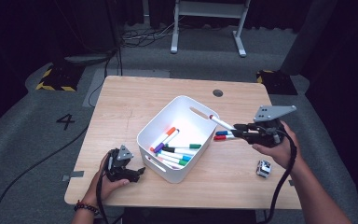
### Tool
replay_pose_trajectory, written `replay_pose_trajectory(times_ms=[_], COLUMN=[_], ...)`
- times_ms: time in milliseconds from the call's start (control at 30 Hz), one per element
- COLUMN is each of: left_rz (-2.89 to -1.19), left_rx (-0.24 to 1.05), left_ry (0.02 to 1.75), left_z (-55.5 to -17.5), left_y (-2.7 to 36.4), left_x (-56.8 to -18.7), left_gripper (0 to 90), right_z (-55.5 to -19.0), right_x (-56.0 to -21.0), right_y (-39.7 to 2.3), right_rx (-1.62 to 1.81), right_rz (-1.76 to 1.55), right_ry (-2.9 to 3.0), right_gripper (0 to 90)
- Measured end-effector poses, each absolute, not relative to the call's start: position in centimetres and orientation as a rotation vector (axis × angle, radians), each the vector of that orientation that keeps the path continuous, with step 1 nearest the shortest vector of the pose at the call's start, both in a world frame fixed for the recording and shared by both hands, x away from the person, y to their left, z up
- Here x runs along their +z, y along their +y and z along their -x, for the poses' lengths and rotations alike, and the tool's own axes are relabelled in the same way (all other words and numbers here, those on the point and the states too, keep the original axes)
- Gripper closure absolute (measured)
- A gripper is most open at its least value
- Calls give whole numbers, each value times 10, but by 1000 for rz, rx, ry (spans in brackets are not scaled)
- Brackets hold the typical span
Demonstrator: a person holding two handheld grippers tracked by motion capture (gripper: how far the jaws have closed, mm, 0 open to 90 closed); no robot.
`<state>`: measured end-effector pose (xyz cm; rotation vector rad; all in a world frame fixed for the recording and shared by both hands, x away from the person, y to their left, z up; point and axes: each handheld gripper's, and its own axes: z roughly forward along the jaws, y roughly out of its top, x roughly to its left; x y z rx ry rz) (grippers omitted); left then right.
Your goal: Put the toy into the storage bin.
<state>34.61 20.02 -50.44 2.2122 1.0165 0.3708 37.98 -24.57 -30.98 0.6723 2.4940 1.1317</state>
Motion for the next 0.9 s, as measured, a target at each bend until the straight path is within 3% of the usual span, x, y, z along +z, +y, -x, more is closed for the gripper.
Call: replay_pose_trajectory(times_ms=[400,900], left_rz=[-2212,-2212], left_rx=[370,371], left_ry=[1016,1016], left_z=[-346,-346], left_y=[200,200], left_x=[-504,-504], left_gripper=[103,103], right_z=[-398,-427], right_x=[-308,-340], right_y=[-179,-111], right_rx=[1081,934], right_rz=[-564,-601], right_ry=[2577,2752], right_gripper=[746,745])
